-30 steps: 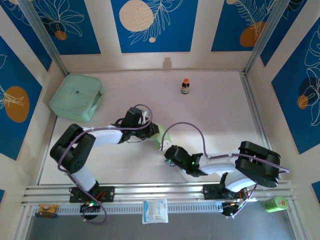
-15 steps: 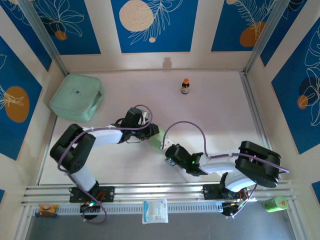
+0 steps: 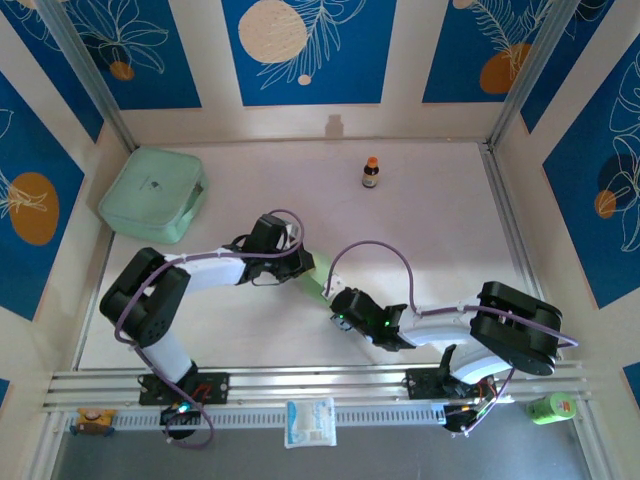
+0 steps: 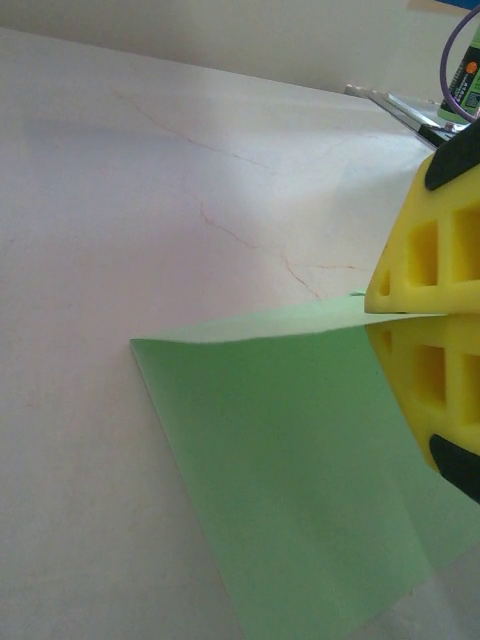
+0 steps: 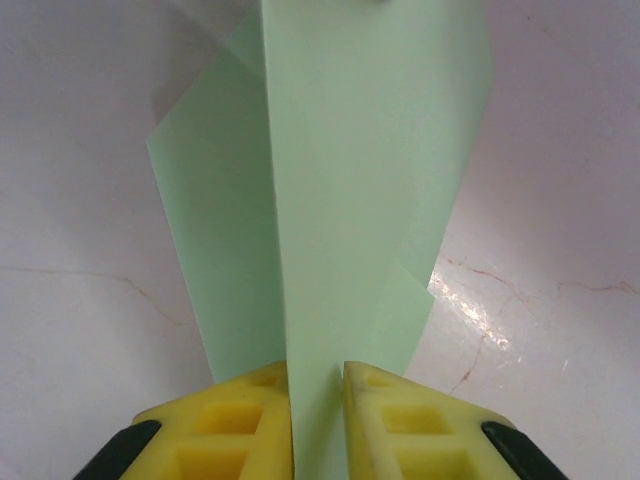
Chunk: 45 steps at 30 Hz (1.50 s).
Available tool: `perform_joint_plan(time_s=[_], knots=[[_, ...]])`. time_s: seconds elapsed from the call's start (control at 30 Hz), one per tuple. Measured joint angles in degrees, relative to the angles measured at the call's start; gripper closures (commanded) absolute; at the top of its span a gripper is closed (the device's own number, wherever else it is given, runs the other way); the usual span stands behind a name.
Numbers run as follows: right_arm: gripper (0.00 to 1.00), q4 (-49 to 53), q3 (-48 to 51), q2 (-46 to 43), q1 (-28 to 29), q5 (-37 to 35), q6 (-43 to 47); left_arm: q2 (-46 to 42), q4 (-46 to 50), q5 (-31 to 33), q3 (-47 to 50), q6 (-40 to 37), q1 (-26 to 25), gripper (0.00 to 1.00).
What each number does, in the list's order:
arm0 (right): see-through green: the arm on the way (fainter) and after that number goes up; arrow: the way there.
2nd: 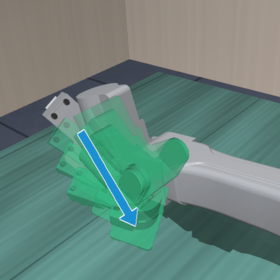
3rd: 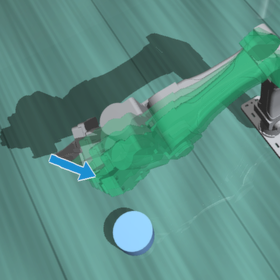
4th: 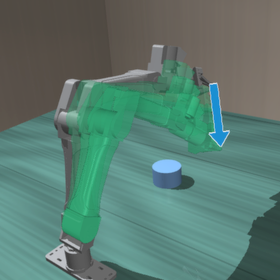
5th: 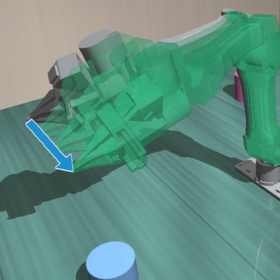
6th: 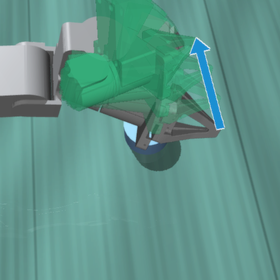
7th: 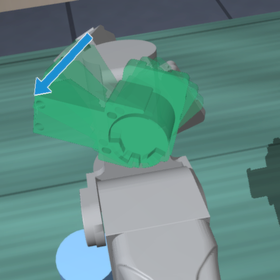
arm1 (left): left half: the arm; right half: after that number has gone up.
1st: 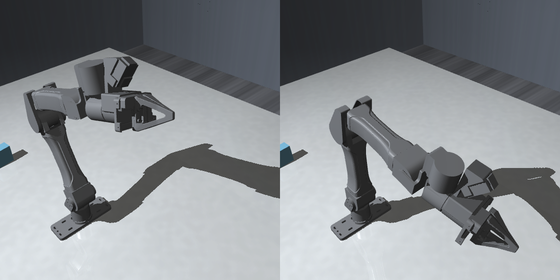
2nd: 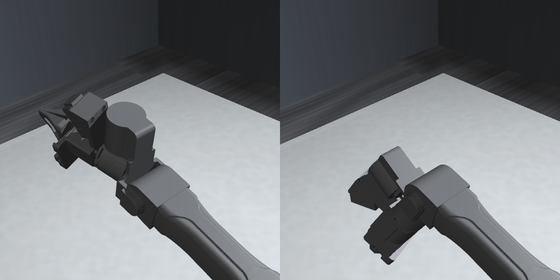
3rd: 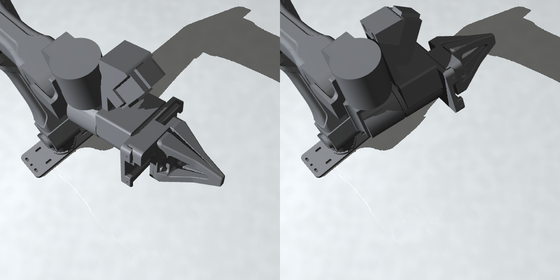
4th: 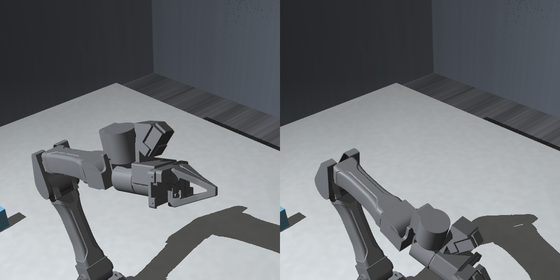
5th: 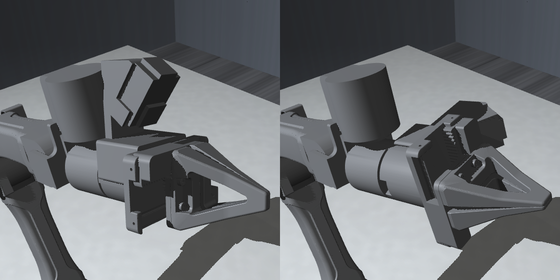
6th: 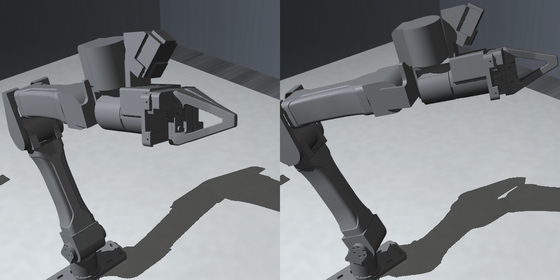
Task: Fold a paper plane with a square sheet of paper (pick it up from the middle)
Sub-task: Fourth fold the wing at the center of the table.
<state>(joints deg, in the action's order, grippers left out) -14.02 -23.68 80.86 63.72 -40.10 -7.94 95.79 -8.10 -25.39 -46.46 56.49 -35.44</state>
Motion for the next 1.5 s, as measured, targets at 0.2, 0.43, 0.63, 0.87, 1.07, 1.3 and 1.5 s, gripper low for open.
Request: perform_joint_plan(time_s=[0.2,0.43,0.63,0.87,1.07,1.3,1.5], knots=[[0.78,0.11,0.0,0.0,-0.13,0.02,0.04,0.0,0.15,0.0,0.0,0.0,0.0,0.98],[0.78,0.09,0.0,0.0,-0.57,0.02,0.04,0.0,0.17,0.0,0.0,0.0,0.0,0.98],[0.78,0.07,0.0,0.0,-0.94,0.33,0.04,0.0,0.17,0.0,0.0,0.0,0.0,0.98],[0.86,0.04,0.0,0.0,-1.4,1.31,0.28,0.0,0.17,-0.02,0.0,0.0,0.0,0.97],[0.92,0.02,0.0,0.0,-1.62,2.05,0.15,-0.04,0.26,0.0,0.0,0.0,0.0,0.95],[0.96,-0.07,0.0,0.0,-2.29,3.34,-0.76,-0.07,0.33,0.2,0.0,-0.22,0.0,0.79],[0.97,-0.15,0.0,0.0,-3.96,6.64,-3.1,-1.14,1.73,1.18,0.0,-1.29,0.0,0.62]])
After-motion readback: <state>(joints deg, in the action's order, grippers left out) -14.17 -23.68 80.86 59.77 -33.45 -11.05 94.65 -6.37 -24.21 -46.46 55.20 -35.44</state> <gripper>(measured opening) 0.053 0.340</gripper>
